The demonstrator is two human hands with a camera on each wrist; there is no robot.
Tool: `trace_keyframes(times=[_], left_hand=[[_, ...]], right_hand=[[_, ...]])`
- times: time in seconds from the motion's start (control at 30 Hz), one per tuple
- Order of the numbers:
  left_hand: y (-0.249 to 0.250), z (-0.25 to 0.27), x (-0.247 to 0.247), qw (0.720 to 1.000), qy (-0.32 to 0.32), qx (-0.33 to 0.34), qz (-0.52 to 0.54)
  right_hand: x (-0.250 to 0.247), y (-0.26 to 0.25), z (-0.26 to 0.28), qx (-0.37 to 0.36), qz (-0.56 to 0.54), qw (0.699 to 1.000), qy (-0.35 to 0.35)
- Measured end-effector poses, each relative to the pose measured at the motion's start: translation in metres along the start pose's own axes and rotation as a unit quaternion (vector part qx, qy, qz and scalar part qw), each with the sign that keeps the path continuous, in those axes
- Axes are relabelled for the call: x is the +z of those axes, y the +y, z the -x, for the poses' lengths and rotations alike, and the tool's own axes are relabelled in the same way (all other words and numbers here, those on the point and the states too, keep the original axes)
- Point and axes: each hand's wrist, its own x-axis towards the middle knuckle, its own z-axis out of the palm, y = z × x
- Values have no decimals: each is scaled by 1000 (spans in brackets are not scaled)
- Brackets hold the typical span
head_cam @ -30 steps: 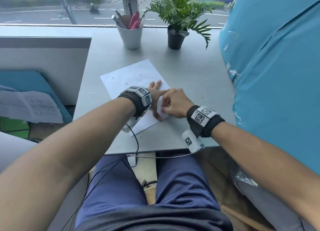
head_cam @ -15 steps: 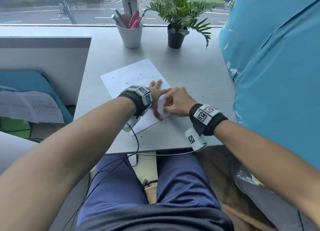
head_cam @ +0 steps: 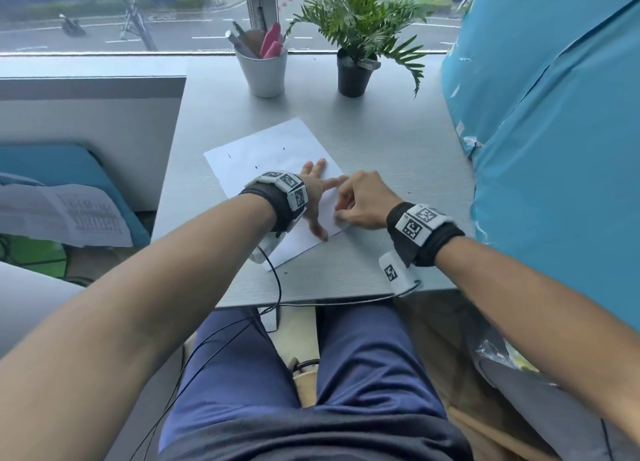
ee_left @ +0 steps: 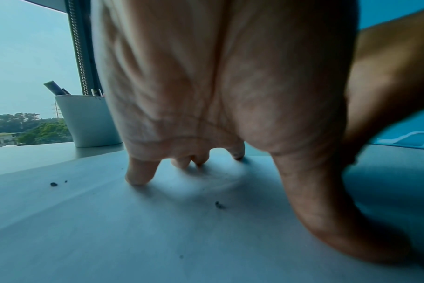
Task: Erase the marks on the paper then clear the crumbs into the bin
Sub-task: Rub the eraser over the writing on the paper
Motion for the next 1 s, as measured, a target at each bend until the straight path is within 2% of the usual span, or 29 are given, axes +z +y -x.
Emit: trace_keyframes(times=[0.07, 0.13, 0.17, 0.27, 0.3, 0.4, 0.53, 0.67, 0.73, 0.8, 0.9, 1.0], left_hand=[[-2, -2, 0, 1000, 3, 3, -1], [-2, -2, 1, 1000, 5, 0, 1], [-1, -2, 1, 1000, 5, -2, 0], [0, -4, 1, 1000, 4, -1, -5], [-1, -4, 1, 1000, 5, 1, -5], [-1, -3, 2, 1000, 5, -4, 2], [-2, -6, 1, 1000, 7, 3, -5], [-4, -5, 3, 1000, 0, 2, 6], [-3, -6, 3, 1000, -3, 4, 6], [-3, -6, 2, 1000, -7, 2, -5], [-3, -6, 2, 1000, -5, 1, -10], [-3, -6, 3, 1000, -1, 2, -1]], right_hand=[[1, 4, -1, 3, -3, 1000, 14], [-9, 14, -8, 41, -23, 996, 73], [-10, 13, -8, 41, -20, 996, 75], [2, 1, 0, -7, 5, 1000, -10], [1, 2, 0, -4, -1, 1000, -8], [-13, 15, -10, 51, -13, 996, 68], [0, 3, -1, 5, 12, 1000, 20], [-20, 22, -10, 47, 19, 996, 75], [-24, 24, -10, 56, -12, 994, 98], [-16, 14, -4, 30, -44, 995, 86], [-2, 7, 3, -1, -37, 999, 28], [-9, 17, -6, 33, -23, 998, 57]])
